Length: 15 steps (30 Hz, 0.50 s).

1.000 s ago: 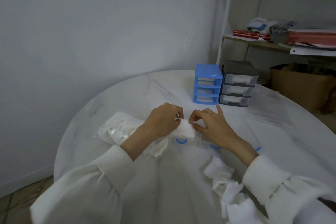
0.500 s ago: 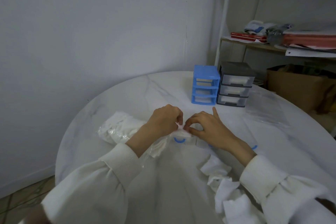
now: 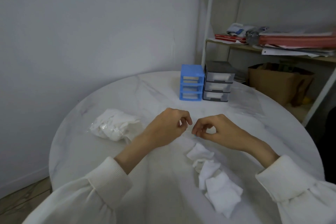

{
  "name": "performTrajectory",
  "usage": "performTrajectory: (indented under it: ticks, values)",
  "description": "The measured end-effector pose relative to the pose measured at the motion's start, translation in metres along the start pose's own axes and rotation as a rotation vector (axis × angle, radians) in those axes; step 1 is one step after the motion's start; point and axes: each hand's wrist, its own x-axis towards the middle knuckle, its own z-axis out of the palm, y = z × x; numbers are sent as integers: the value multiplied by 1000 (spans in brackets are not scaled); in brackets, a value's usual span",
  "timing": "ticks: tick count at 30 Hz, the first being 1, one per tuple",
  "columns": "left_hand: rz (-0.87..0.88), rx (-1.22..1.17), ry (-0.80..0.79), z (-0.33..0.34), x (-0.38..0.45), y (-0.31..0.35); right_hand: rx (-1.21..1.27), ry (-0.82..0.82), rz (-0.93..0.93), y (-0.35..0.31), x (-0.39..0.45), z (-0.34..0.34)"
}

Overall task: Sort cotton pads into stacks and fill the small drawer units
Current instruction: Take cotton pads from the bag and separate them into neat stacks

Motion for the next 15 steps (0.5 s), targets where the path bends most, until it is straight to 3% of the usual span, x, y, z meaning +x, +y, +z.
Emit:
performTrajectory:
  ticks: [7,15]
  values:
    - [-137,-45,-146,36,-15,13,42,-183,44,-5,-43,-1]
    - [-148,14,-162,45,-20,20,101,-180,112,-3,-61,0]
